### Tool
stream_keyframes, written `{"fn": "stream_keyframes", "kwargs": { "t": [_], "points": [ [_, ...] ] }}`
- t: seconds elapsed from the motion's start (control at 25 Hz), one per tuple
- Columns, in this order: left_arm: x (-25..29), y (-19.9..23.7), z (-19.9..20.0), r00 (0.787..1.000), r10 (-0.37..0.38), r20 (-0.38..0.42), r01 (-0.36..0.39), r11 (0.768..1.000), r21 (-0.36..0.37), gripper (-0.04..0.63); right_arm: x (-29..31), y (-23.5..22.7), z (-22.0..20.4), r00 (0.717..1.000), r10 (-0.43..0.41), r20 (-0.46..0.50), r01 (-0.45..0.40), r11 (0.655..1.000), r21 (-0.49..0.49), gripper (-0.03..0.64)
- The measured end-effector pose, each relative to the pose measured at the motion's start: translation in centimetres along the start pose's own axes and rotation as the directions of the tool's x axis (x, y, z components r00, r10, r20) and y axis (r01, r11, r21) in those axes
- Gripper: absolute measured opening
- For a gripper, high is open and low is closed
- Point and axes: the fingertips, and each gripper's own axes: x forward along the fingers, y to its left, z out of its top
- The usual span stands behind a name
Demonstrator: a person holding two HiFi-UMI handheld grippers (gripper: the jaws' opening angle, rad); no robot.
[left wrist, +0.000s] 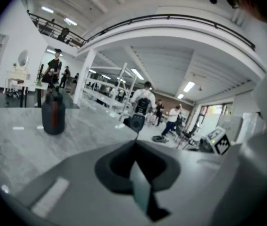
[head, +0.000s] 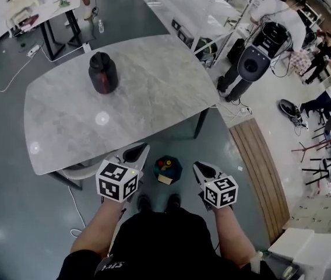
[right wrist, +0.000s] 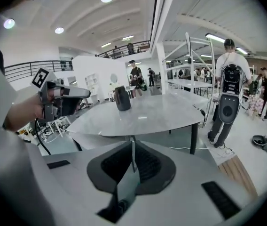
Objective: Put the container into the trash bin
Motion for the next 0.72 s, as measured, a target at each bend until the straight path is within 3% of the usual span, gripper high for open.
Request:
{"fn": "stream_keyframes", "kwargs": {
  "t": [0.12, 0.4, 0.72],
  "points": [
    [-1.1, -0.1, 1.1, 1.0, 0.02, 0.022, -0.02, 1.0, 0.012, 0.009, -1.7, 0.3, 1.4, 0.999, 0.006, 0.051, -0.007, 1.0, 0.02, 0.012],
    [-2.5, -1.5, 3.8, 0.991, 0.071, 0.112, -0.073, 0.997, 0.013, 0.009, -4.7, 1.6, 3.5, 0.981, 0.154, 0.116, -0.146, 0.986, -0.075, 0.004],
    [-3.5, -4.9, 9.4, 0.976, 0.068, 0.207, -0.081, 0.995, 0.055, 0.009, -10.3, 0.8, 8.9, 0.938, 0.247, 0.242, -0.217, 0.965, -0.147, -0.008]
  ]
}}
